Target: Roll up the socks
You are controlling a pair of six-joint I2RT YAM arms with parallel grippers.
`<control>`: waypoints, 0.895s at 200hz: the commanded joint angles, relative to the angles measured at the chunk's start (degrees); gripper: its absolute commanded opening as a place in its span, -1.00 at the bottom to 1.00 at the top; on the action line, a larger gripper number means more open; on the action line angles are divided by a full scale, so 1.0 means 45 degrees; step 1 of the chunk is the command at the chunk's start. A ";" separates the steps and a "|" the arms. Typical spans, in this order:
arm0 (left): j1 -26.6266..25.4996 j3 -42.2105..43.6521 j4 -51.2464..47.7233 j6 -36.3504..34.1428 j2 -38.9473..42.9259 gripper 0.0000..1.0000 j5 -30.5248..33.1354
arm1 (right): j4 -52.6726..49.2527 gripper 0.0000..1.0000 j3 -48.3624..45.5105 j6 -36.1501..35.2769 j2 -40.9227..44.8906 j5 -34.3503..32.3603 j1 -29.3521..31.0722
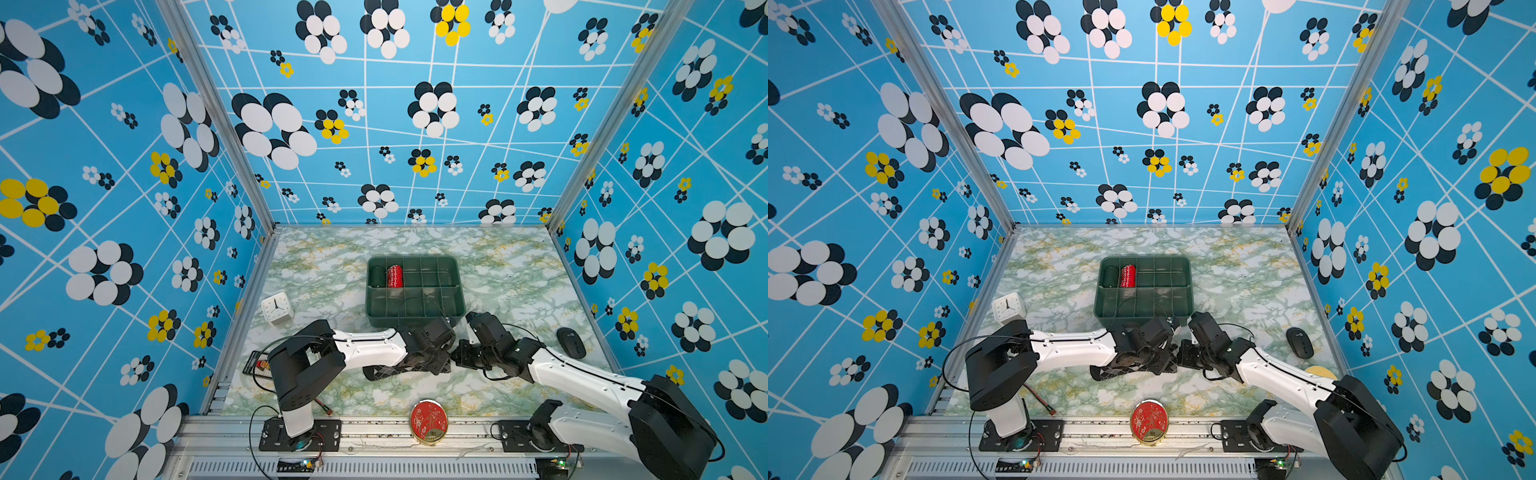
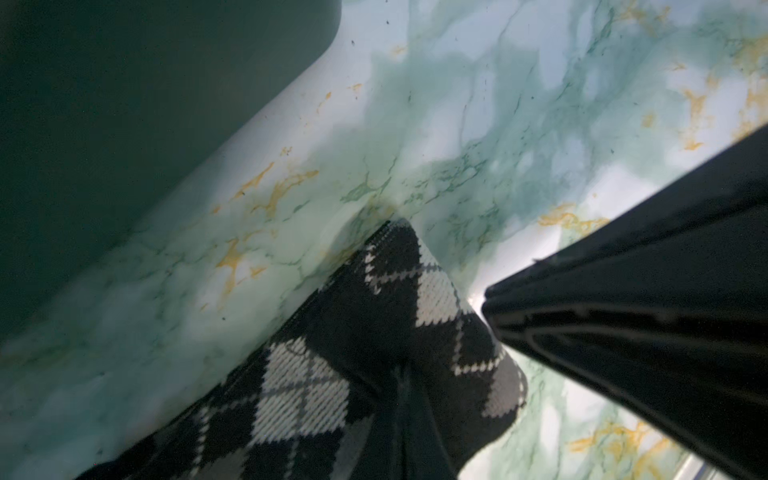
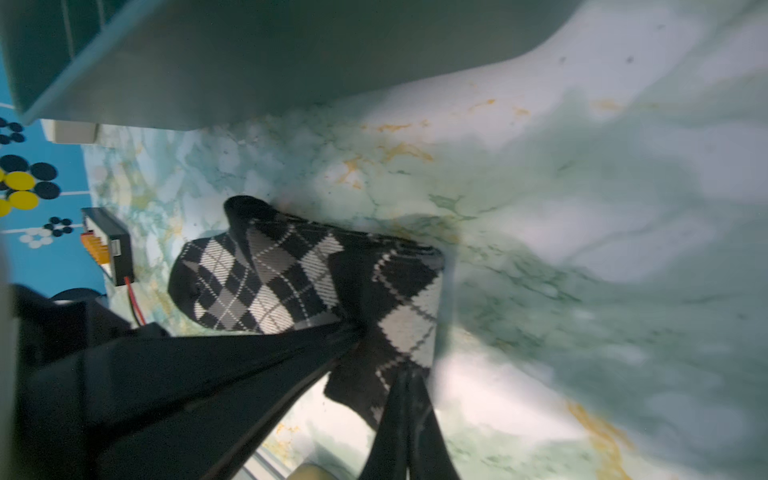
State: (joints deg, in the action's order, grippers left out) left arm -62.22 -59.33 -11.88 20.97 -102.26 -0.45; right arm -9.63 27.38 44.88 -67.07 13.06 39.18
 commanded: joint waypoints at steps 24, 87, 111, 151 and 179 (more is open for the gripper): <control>0.0054 -0.0174 -0.0108 0.0215 -0.0401 -1.00 -0.0062 | 0.0926 -0.88 -0.0272 0.0221 -0.0503 0.0847 -0.0079; 0.0144 0.0028 -0.0034 0.0317 -0.0323 -1.00 -0.0118 | 0.0987 -0.88 -0.0457 0.0292 -0.1080 0.0711 -0.0078; 0.0193 0.0132 0.0037 0.0377 -0.0284 -1.00 -0.0190 | 0.1083 -0.88 -0.0458 0.0299 -0.1480 0.0743 -0.0078; 0.0313 0.0457 0.0196 0.0548 -0.0190 -1.00 -0.0343 | 0.1220 -0.85 -0.0415 0.0280 -0.1671 0.0749 -0.0074; 0.0427 0.0665 0.0373 0.0650 -0.0216 -1.00 -0.0547 | 0.1252 -0.71 -0.0489 0.0387 -0.0877 0.0732 -0.0085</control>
State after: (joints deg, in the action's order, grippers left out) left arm -61.12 -58.24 -9.61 22.96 -103.07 -2.04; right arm -3.64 26.06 45.93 -73.63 16.40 39.18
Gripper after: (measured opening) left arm 0.046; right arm 0.126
